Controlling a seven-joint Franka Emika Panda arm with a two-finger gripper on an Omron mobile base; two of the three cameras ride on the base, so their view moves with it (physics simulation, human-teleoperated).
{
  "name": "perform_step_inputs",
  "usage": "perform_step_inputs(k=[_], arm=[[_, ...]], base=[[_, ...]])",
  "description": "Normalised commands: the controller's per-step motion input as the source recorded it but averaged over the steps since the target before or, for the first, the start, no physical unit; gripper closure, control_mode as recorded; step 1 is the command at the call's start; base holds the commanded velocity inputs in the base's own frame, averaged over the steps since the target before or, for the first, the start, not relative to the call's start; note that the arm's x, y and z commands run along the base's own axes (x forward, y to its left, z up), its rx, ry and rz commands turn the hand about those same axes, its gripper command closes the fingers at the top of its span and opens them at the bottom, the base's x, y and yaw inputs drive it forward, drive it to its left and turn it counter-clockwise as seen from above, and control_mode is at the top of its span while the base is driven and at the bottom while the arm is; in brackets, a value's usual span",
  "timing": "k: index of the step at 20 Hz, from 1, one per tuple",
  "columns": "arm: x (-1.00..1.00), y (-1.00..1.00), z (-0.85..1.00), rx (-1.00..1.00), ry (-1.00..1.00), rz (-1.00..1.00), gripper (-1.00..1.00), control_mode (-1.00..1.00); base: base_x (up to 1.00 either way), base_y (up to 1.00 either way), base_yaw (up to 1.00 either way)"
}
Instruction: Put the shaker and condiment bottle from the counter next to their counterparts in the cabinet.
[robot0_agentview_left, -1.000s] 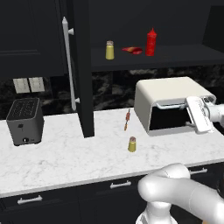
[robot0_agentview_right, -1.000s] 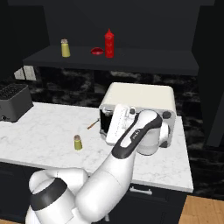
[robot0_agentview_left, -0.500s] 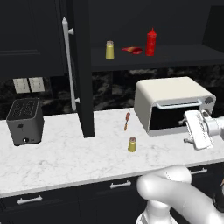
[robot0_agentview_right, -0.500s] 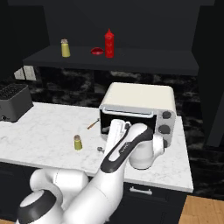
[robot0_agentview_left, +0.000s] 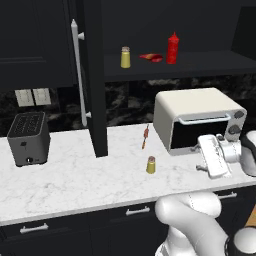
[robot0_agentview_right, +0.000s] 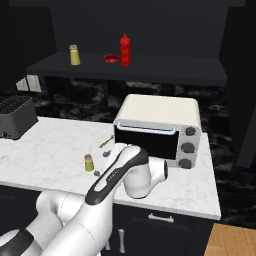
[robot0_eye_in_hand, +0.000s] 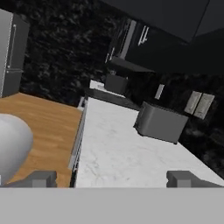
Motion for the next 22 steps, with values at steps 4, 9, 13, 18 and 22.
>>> perform_step_inputs(k=[4,9,13,18,22], arm=[[0.35,0.01,-0.06,-0.02,0.12,0.30,-1.00,-1.00],[0.00,0.00,-0.12,0.00,0.00,0.00,-1.00,-1.00],[0.01,0.33,-0.56,0.00,0.00,-0.16,-1.00,-1.00],[0.00,0.43,-0.45,0.00,0.00,-0.32,-1.00,-1.00],[0.02,0.13,-0.04,0.00,0.05,-0.09,-1.00,-1.00]], base=[[0.00,0.00,0.00],[0.00,0.00,0.00],[0.00,0.00,0.00],[0.00,0.00,0.00],[0.00,0.00,0.00]])
